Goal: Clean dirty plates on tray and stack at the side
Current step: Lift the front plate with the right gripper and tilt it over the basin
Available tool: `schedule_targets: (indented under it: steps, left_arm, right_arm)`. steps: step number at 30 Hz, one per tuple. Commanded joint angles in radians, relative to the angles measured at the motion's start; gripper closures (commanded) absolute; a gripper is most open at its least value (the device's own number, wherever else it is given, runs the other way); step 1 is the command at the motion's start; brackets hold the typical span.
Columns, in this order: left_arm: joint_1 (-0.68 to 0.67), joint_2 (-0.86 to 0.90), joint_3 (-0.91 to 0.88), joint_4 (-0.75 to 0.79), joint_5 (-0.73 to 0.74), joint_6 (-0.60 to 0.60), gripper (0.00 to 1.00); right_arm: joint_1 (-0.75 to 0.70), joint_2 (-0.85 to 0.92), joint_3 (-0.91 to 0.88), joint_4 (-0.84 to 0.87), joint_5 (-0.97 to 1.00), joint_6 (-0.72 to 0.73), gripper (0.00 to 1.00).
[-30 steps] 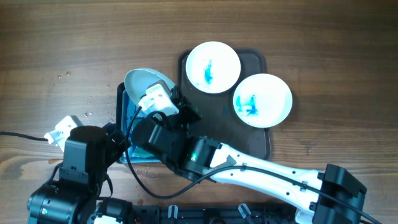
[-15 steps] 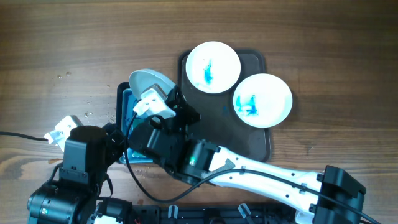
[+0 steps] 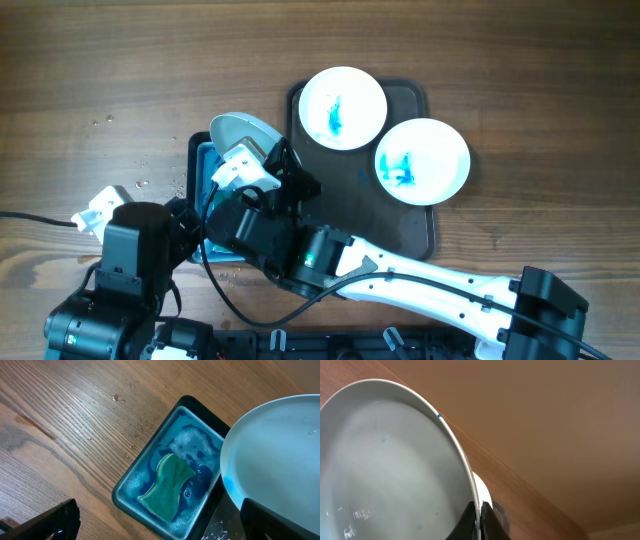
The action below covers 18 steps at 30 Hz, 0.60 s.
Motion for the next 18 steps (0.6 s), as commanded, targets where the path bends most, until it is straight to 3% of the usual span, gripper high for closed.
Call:
schedule_targets:
  steps: [1,15,18]
  left_arm:
    - [0.004,-0.005,0.010,0.003,-0.023,-0.013,0.00]
    - [0.004,-0.005,0.010,0.003,-0.023,-0.013,0.00]
    - [0.004,-0.005,0.010,0.003,-0.023,-0.013,0.00]
  right_arm:
    - [0.007,0.000,0.021,0.006,0.038,-0.002,0.96]
    - [0.004,0.000,0.021,0.015,0.077,0.000,0.96]
    - [-0.007,0.000,0.021,0.021,0.047,0.109,0.96]
